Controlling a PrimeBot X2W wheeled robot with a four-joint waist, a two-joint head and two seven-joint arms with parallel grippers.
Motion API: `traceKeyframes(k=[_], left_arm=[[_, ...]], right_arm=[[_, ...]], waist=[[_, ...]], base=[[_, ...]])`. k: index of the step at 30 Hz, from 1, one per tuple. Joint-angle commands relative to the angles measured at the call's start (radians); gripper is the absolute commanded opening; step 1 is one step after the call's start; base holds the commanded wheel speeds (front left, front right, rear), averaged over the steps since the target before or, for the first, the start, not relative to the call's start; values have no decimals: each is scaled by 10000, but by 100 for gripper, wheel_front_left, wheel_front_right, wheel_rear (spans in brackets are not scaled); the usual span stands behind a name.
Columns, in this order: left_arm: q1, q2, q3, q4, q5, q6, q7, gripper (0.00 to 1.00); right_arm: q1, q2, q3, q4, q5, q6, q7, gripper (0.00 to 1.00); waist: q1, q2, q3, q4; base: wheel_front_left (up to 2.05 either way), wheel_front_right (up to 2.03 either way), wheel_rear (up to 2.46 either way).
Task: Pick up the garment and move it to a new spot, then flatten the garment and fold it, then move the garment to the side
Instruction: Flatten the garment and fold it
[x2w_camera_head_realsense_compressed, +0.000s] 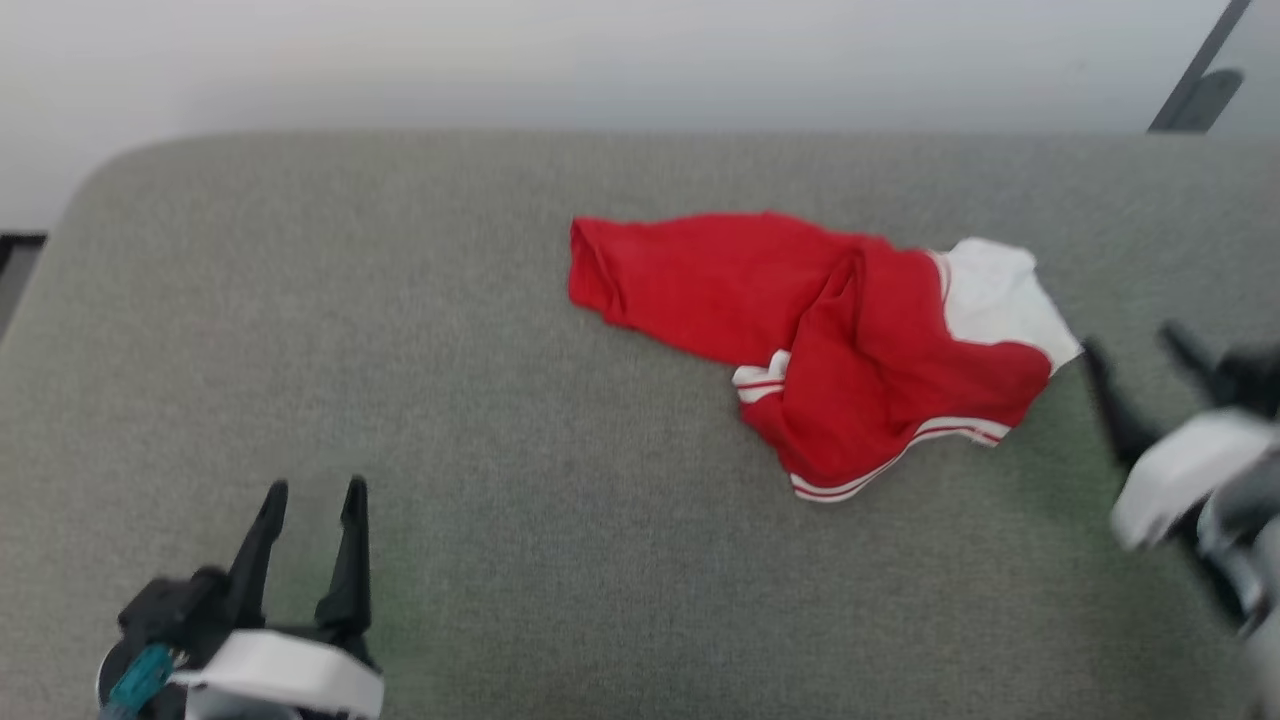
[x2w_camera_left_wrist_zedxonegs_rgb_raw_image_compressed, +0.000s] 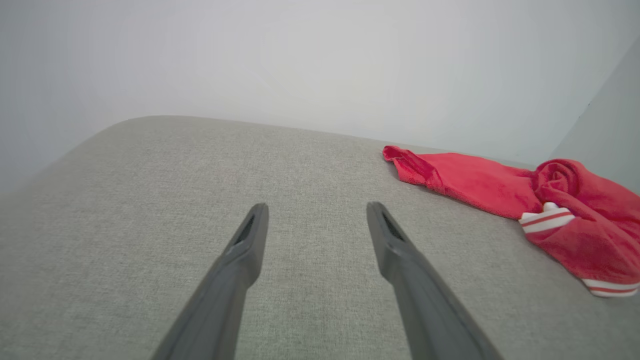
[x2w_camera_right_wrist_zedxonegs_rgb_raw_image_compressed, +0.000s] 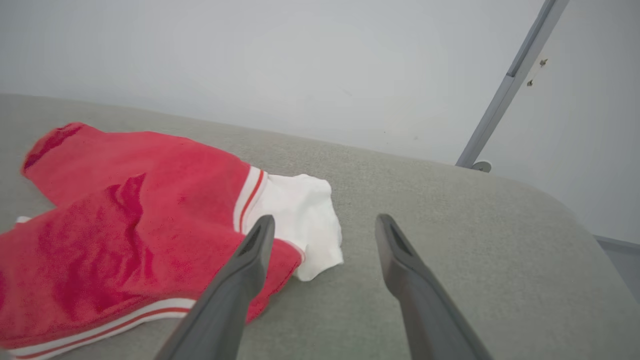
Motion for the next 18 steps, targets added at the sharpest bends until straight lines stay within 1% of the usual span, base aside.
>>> traceKeyframes(k=[1, 4, 6, 9, 11, 15, 18], left_arm=[[-229, -65, -71, -31, -28, -18, -52, 100], [-603, -154, -241, 8, -50, -18, -52, 100], [-821, -243, -348, 55, -87, -17, -51, 100], [-1088, -404, -501, 149, -178, -17, -52, 100], [-1218, -457, -593, 265, -233, -17, -52, 100], [-1502, -597, -744, 335, -346, -17, -52, 100], [-1722, -652, -811, 364, -394, -17, -52, 100]], right_arm=[[-341, -256, 77, 127, 98, 1, 258, 100], [-1477, -900, 584, 616, 645, 2, 1452, 100], [-2166, -1461, 1065, 937, 983, 1, 2337, 100], [-2907, -1953, 1926, 1259, 1834, 1, 3890, 100], [-3416, -2362, 2423, 1301, 2378, -1, 4723, 100], [-3918, -2783, 3334, 1137, 3378, 1, 5585, 100], [-4115, -3124, 4031, 1118, 3851, 1, 6226, 100]], waist=[[0, 0, 475, 118], [0, 0, 1029, 306], [0, 0, 1360, 440], [0, 0, 1728, 604], [0, 0, 1961, 710], [0, 0, 2370, 905], [0, 0, 2649, 1009]], base=[[0, 0, 0], [0, 0, 0], [0, 0, 0], [0, 0, 0], [0, 0, 0], [0, 0, 0], [0, 0, 0]])
